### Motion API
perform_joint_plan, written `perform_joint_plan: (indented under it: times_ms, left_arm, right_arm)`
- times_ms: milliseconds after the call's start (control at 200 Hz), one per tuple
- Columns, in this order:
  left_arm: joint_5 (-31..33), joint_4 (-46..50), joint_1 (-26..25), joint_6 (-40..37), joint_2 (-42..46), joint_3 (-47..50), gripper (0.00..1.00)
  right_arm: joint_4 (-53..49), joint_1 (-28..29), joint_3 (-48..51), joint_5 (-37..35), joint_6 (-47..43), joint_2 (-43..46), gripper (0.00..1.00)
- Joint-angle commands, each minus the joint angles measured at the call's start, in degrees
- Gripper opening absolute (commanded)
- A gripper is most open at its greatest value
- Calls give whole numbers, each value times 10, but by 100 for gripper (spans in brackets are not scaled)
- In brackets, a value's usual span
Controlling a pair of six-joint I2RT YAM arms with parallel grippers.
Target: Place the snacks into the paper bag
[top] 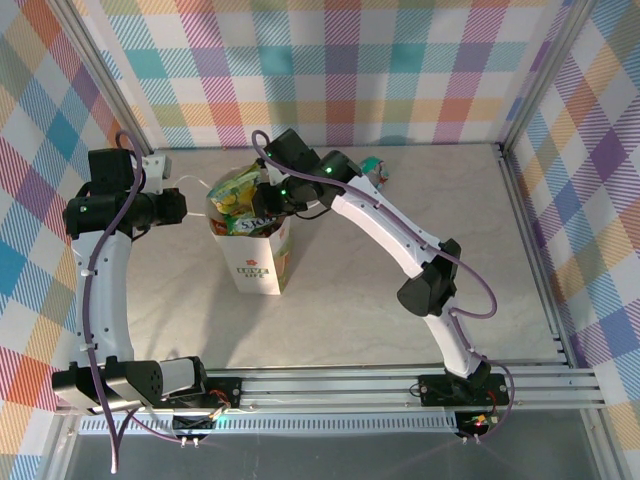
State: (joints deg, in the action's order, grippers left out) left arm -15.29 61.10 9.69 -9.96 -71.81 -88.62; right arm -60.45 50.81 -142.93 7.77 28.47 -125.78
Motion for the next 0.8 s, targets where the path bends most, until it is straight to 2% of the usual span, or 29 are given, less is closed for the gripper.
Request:
perform_joint_plan:
  times_ms: [0,320,345,380,400,500,670,795]
  left_arm:
    - [6,-7,11,-6,15,5,13]
    - [9,-7,11,-4,15,7,14]
    - [9,-7,11,-4,15,7,14]
    - [9,-7,11,-4,14,7,14]
    - [9,-7,11,-4,14,6,14]
    - [10,-8,11,-4,15,6,14]
    - [9,-6,11,-3,12,4,14]
    - [8,-5,11,-1,12,2,14]
  right_arm:
    - [2,4,-14,5,16,-9,9]
    - [-4,4,-16,-2,25,-17,20]
    - [-4,4,-16,-6,24,-15,25]
    - [-5,4,-17,-12,24,-13,42]
    - [-5,4,-19,-14,23,-12,48]
    - [-8,5,-23,-20,17,-3,66]
    - [-7,5,-23,-33,14,22,71]
    - [8,6,-23,-28,12,33,68]
